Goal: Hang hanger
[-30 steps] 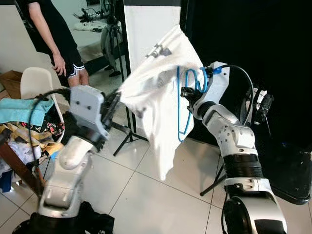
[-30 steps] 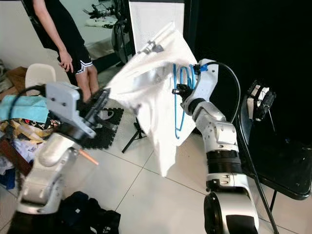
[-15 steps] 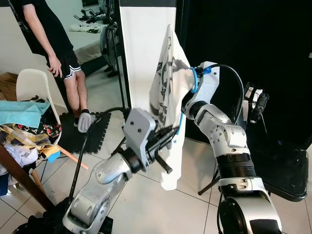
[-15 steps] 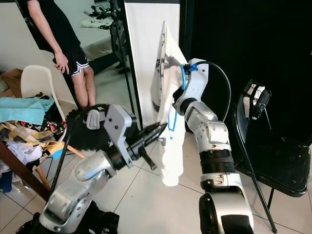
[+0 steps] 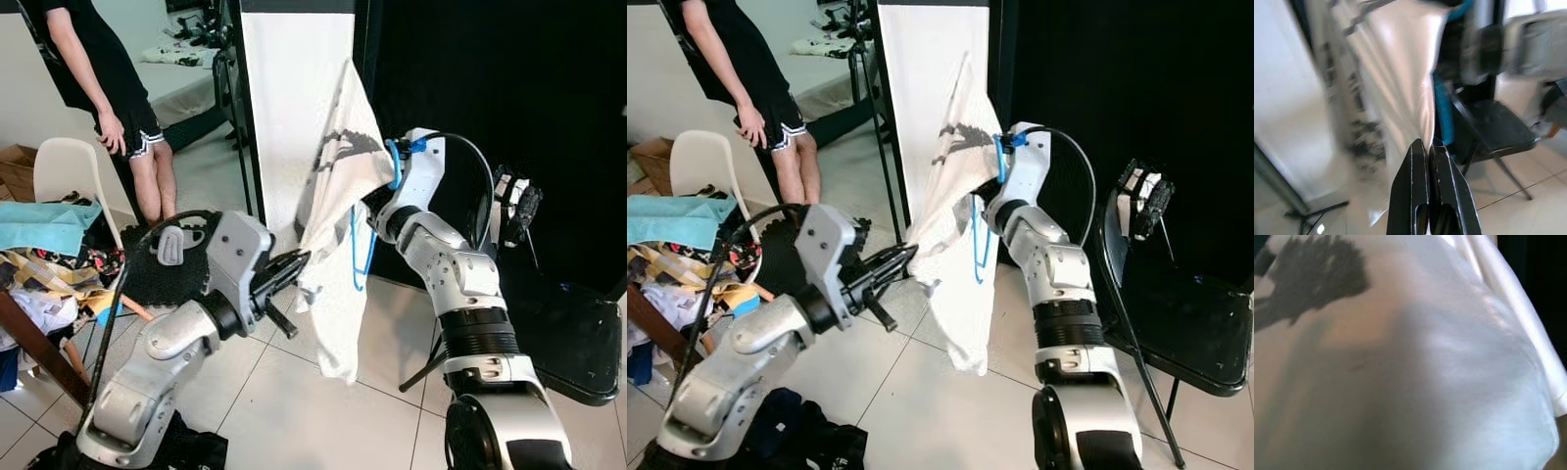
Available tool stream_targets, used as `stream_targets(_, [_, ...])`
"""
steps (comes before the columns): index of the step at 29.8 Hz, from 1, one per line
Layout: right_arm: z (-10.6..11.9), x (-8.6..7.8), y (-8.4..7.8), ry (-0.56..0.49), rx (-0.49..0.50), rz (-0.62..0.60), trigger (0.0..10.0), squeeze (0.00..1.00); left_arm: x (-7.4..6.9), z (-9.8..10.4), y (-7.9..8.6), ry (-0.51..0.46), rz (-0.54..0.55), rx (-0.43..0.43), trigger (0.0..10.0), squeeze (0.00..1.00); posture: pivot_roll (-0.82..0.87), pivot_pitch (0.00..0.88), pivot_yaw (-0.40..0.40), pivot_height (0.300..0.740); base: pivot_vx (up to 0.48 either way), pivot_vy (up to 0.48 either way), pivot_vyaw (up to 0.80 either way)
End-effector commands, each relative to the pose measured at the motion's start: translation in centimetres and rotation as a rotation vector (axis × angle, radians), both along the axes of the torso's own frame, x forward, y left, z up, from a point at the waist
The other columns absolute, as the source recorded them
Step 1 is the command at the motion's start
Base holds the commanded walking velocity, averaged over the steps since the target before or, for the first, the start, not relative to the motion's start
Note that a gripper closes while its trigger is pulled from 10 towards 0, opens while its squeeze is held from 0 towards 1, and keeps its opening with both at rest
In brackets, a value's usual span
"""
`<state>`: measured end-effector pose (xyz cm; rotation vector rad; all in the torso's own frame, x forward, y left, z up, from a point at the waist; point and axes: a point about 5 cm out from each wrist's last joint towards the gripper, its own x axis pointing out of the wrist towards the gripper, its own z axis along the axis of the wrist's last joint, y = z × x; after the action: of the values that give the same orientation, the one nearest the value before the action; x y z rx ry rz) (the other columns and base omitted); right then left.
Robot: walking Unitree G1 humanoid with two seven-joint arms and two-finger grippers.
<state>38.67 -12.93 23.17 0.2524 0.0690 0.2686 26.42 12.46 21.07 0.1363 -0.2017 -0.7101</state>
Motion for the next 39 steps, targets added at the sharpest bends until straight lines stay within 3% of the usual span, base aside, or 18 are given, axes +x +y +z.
stream_targets(1, [1.5, 0.1, -0.8, -0.06, 0.042, -0.013, 10.0, 0.0, -0.5, -0.9, 0.3, 0.053, -0.004, 0.026, 0.0, 0.0, -0.1, 0.0, 0.01, 0.736, 0.0, 0.0, 0.0])
stream_targets(4, [2.2, -0.1, 0.0, -0.098, 0.057, 0.043, 10.0, 0.0, -1.2, -1.7, -1.2, 0.089, -0.076, 0.03, 0.0, 0.03, -0.1, 0.0, 0.008, 0.736, 0.0, 0.0, 0.0])
stream_targets(7, [2.2, -0.1, 0.0, -0.098, 0.057, 0.043, 10.0, 0.0, -1.2, -1.7, -1.2, 0.089, -0.076, 0.03, 0.0, 0.03, -0.1, 0.0, 0.008, 0.736, 0.0, 0.0, 0.0])
stream_targets(8, [2.5, -0.2, 0.4, -0.12, 0.063, 0.077, 10.0, 0.0, -1.5, -2.1, -2.1, 0.109, -0.106, 0.032, 7.6, 0.84, -0.1, 0.0, 0.008, 0.736, 0.0, 0.0, 0.0])
stream_targets(9, [2.5, -0.2, 0.4, -0.12, 0.063, 0.077, 10.0, 0.0, -1.5, -2.1, -2.1, 0.109, -0.106, 0.032, 7.6, 0.84, -0.1, 0.0, 0.008, 0.736, 0.0, 0.0, 0.0])
stream_targets(10, [3.1, -0.6, 1.1, -0.161, 0.074, 0.138, 10.0, 0.0, -1.8, -2.5, -2.9, 0.129, -0.146, 0.045, 10.0, 1.0, -0.1, 0.0, 0.007, 0.736, 0.0, 0.0, 0.0])
stream_targets(15, [4.1, -1.3, 1.9, -0.228, 0.075, 0.249, 10.0, 0.0, -2.0, -2.6, -3.2, 0.143, -0.18, 0.064, 10.0, 1.0, -0.1, 0.0, 0.008, 0.736, 0.0, 0.0, 0.0])
stream_targets(17, [4.5, -1.9, 1.6, -0.277, 0.023, 0.332, 10.0, 0.0, -2.0, -1.8, -1.9, 0.124, -0.189, 0.074, 10.0, 1.0, -0.1, 0.0, 0.008, 0.736, 0.0, 0.0, 0.0])
stream_targets(21, [4.4, -2.2, 1.4, -0.294, -0.011, 0.367, 10.0, 0.0, -2.0, -1.3, -1.3, 0.113, -0.19, 0.071, 10.0, 1.0, -0.1, 0.0, 0.009, 0.736, 0.0, 0.0, 0.0])
stream_targets(25, [4.0, -3.3, -0.1, -0.328, -0.129, 0.47, 10.0, 0.0, -1.8, 2.6, 1.2, -0.01, -0.153, -0.022, 10.0, 1.0, -0.09, 0.0, 0.01, 0.736, 0.0, 0.0, 0.0])
stream_targets(30, [3.9, -3.5, -0.4, -0.332, -0.149, 0.492, 10.0, 0.0, -1.8, 3.3, 1.6, -0.035, -0.148, -0.041, 10.0, 1.0, -0.09, 0.0, 0.01, 0.736, 0.0, 0.0, 0.0])
stream_targets(31, [3.5, -4.0, -1.5, -0.332, -0.214, 0.537, 10.0, 0.0, -1.8, 6.7, 3.1, -0.162, -0.131, -0.107, 10.0, 1.0, -0.09, 0.0, 0.015, 0.736, 0.0, 0.0, 0.0])
stream_targets(32, [3.5, -4.0, -1.5, -0.332, -0.214, 0.537, 10.0, 0.0, -1.8, 6.7, 3.1, -0.162, -0.131, -0.107, 10.0, 1.0, -0.09, 0.0, 0.015, 0.736, 0.0, 0.0, 0.0])
stream_targets(33, [3.3, -4.6, -2.6, -0.332, -0.268, 0.588, 10.0, 0.0, -2.2, 9.8, 4.7, -0.287, -0.115, -0.172, 10.0, 1.0, -0.09, 0.0, 0.018, 0.736, 0.0, 0.0, 0.0])
stream_targets(36, [3.4, -5.2, -3.3, -0.335, -0.302, 0.636, 10.0, 0.0, -2.7, 12.1, 6.1, -0.383, -0.1, -0.211, 10.0, 1.0, -0.09, 0.0, 0.02, 0.736, 0.0, 0.0, 0.0])
stream_targets(37, [3.7, -5.9, -3.8, -0.346, -0.317, 0.696, 10.0, 0.0, -3.1, 13.0, 7.2, -0.428, -0.091, -0.194, 10.0, 0.69, -0.09, 0.0, 0.021, 0.736, 0.0, 0.0, 0.0])
stream_targets(38, [4.1, -6.7, -3.8, -0.361, -0.317, 0.757, 10.0, 0.0, -3.1, 12.9, 7.6, -0.428, -0.081, -0.155, 10.0, 0.0, -0.09, 0.0, 0.021, 0.736, 0.0, 0.0, 0.0])
stream_targets(39, [4.1, -6.7, -3.8, -0.361, -0.317, 0.757, 10.0, 0.0, -3.1, 12.9, 7.6, -0.428, -0.081, -0.155, 10.0, 0.0, -0.09, 0.0, 0.021, 0.736, 0.0, 0.0, 0.0])
